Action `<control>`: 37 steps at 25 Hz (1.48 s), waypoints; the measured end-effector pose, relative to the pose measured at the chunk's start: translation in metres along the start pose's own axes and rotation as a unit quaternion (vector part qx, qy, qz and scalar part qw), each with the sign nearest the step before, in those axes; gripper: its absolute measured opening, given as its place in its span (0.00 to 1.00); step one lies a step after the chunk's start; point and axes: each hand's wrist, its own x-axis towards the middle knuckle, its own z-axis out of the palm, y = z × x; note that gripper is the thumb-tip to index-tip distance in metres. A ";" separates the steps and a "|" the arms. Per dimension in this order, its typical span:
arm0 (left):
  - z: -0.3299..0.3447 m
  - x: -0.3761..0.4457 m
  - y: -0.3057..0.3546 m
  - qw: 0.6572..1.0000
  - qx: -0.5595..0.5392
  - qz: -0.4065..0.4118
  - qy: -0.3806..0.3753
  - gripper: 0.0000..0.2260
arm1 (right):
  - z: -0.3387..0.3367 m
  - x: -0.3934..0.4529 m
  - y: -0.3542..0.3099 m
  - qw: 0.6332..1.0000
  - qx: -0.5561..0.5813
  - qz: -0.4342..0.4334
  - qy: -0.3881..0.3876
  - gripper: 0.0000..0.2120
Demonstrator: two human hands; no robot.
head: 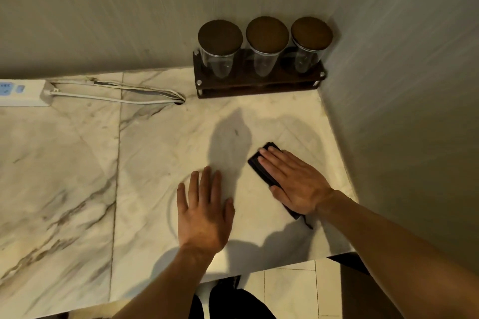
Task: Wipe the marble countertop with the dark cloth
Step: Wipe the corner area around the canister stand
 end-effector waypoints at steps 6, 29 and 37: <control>0.001 0.002 0.001 0.999 0.011 -0.022 -0.030 0.27 | -0.010 0.029 0.016 1.000 0.006 0.017 0.021 0.32; -0.004 0.004 -0.001 0.999 0.011 -0.014 -0.027 0.28 | -0.023 0.108 0.031 0.899 0.116 0.403 0.122 0.30; -0.001 0.005 -0.001 1.000 -0.004 -0.024 -0.018 0.27 | -0.016 0.106 0.021 0.814 0.171 0.525 0.178 0.30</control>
